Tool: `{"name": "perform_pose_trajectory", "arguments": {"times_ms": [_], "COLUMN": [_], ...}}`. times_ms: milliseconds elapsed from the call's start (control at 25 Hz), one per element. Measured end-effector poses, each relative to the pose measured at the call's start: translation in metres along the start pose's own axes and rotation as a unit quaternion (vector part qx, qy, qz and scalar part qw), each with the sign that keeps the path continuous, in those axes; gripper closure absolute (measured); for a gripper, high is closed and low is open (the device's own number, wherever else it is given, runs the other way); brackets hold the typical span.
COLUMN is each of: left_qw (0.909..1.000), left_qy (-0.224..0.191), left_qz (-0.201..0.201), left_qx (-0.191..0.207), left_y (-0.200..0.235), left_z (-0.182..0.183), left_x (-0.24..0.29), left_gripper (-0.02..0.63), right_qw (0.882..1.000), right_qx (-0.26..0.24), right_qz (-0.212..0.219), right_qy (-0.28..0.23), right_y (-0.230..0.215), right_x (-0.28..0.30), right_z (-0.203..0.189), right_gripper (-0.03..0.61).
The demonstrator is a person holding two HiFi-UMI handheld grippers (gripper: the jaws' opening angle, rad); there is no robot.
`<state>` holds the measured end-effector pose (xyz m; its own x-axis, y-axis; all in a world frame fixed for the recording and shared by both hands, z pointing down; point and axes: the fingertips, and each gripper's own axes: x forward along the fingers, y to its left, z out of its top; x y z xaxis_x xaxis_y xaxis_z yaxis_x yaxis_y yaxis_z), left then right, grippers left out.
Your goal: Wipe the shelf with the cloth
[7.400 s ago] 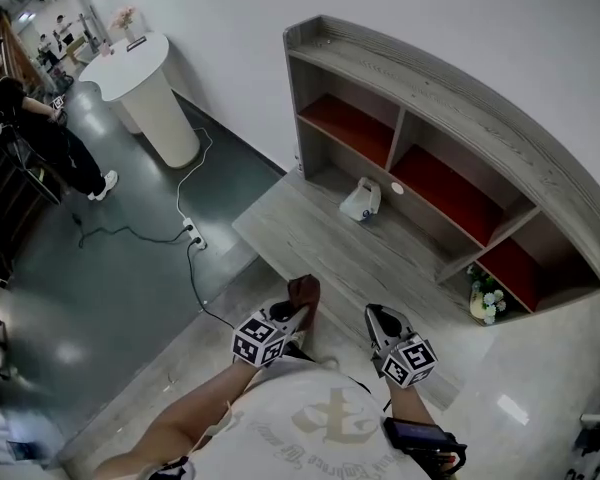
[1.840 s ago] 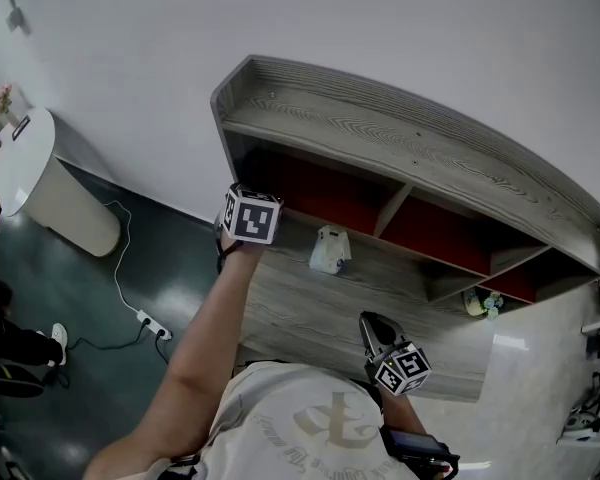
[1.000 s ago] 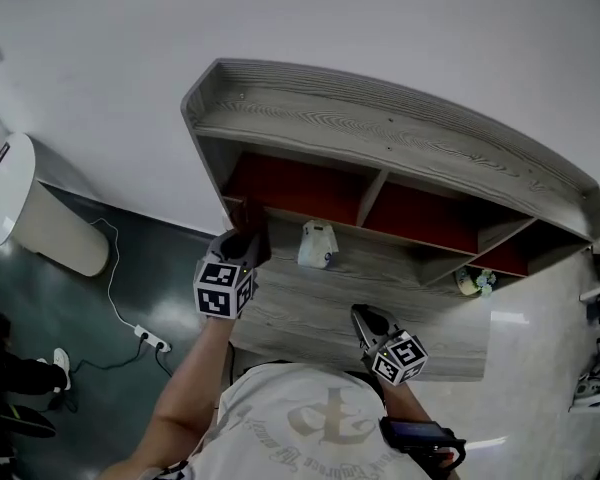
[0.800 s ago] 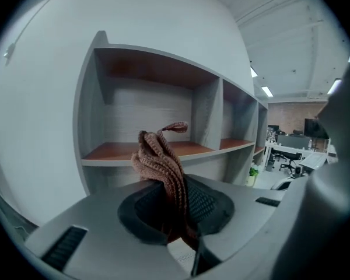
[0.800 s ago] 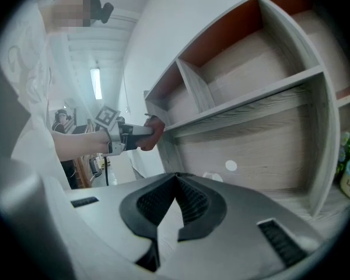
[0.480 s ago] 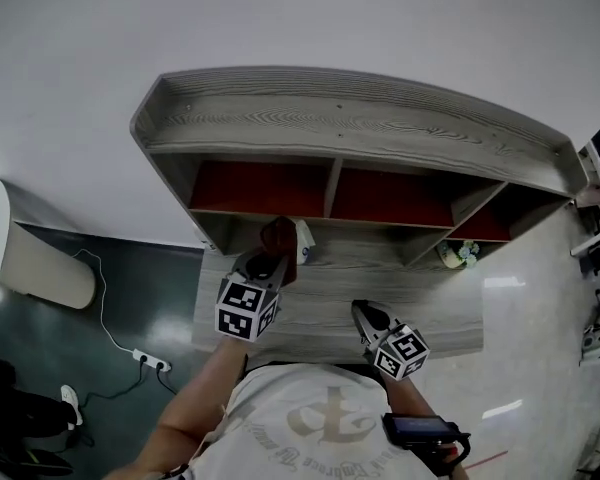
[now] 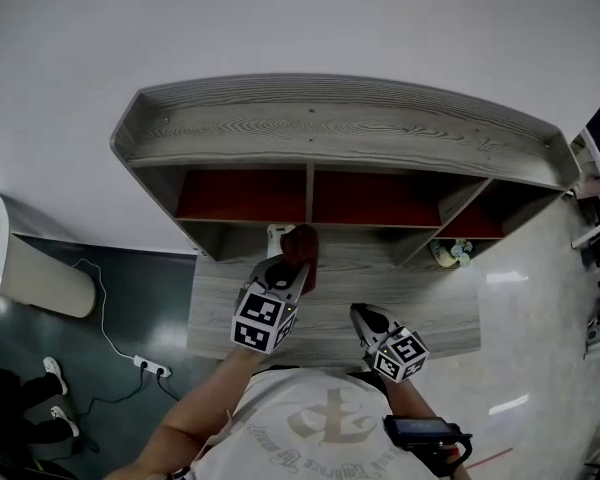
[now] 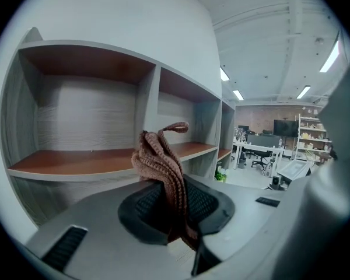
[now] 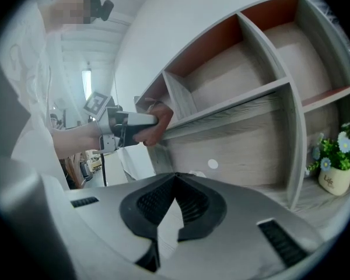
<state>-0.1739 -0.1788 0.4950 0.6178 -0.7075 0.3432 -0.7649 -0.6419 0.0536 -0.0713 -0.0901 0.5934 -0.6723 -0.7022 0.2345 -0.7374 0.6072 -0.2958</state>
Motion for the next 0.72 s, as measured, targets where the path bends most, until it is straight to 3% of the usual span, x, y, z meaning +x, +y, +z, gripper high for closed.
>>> {"name": "perform_pose_trajectory", "arguments": {"times_ms": [400,720], "left_qw": [0.9922,0.9682], "left_qy": [0.028,0.026], "left_qz": [0.093,0.207], "left_qx": [0.078,0.138], "left_y": [-0.016,-0.011], "left_z": [0.047,0.093], "left_x": [0.047,0.073], "left_gripper": [0.538,0.537], "right_qw": [1.0,1.0], "right_qx": [0.009,0.016], "right_qz": [0.002,0.01], "right_qy": [-0.002,-0.004], "right_y": [-0.038,-0.067], "right_x": [-0.038,-0.067], "right_z": [0.006,0.012], "right_gripper": [0.574,0.574]}}
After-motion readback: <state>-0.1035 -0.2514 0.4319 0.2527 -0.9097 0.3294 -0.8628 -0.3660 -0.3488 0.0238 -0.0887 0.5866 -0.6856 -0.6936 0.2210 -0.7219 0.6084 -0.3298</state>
